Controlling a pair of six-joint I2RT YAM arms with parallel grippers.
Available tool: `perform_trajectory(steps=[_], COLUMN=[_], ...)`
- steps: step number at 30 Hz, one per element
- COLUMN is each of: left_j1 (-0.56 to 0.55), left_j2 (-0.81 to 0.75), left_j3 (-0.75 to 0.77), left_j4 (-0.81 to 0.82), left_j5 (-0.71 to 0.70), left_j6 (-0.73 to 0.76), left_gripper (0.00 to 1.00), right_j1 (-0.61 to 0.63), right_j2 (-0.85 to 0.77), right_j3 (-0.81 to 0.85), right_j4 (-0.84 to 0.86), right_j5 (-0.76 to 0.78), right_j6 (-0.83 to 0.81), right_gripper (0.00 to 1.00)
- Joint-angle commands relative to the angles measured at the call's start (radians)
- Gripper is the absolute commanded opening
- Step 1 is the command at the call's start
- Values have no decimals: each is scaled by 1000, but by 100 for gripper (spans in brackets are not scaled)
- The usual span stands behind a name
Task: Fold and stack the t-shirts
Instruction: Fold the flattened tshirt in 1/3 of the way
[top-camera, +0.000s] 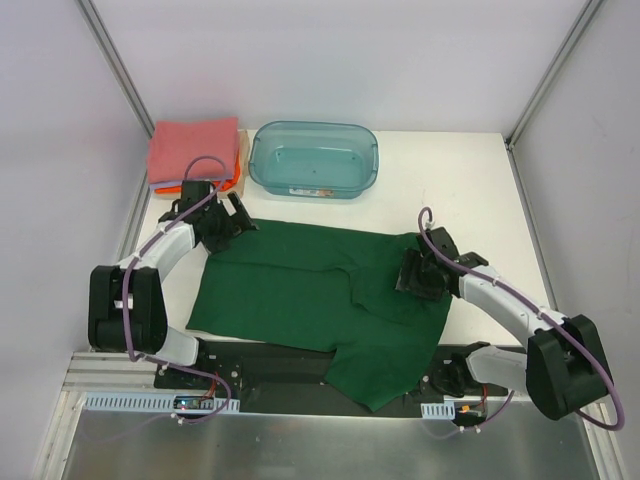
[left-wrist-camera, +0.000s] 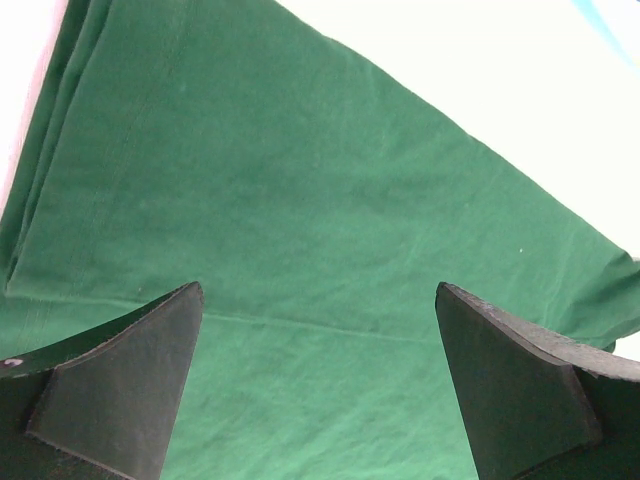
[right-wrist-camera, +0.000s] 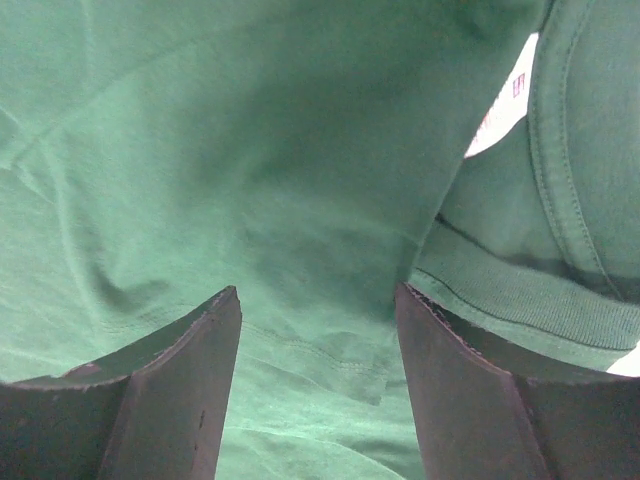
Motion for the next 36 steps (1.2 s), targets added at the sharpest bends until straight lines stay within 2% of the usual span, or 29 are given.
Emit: perform_trajectory(steps=[1, 10, 18, 21, 23, 25, 28, 31, 36], left_j1=[-2, -1, 2, 5, 8, 8, 13, 16, 22], left_j2=[64, 199, 226, 230, 232, 232, 230, 232, 246], left_j3=[72, 97, 91, 91, 92, 91, 91, 91, 94], left_j4=[47, 53, 53, 53, 55, 53, 52, 53, 52], left_j5=[-24, -8, -7, -10, -10, -8, -10, -10, 4], left_j6=[22, 39, 40, 39, 40, 39, 37, 36, 36], left_gripper=[99, 99, 99, 99, 99, 99, 99, 99, 99], right_j1=[-6, -4, -3, -3, -3, -3, -4, -4, -4], right_j2=[-43, -121, -74, -71, -63, -61, -78, -98, -124], right_j3=[-45, -105, -114, -128, -126, -123, -107, -58, 21], right_j4=[17, -8, 41, 74, 71, 63, 0, -134, -323], right_j5=[-27, -49, -58, -64, -60, -60, -60, -64, -162], right_j6=[39, 24, 21, 18, 24, 27, 39, 35, 22], right_gripper=[65, 64, 58, 53, 45, 25, 9, 4, 4])
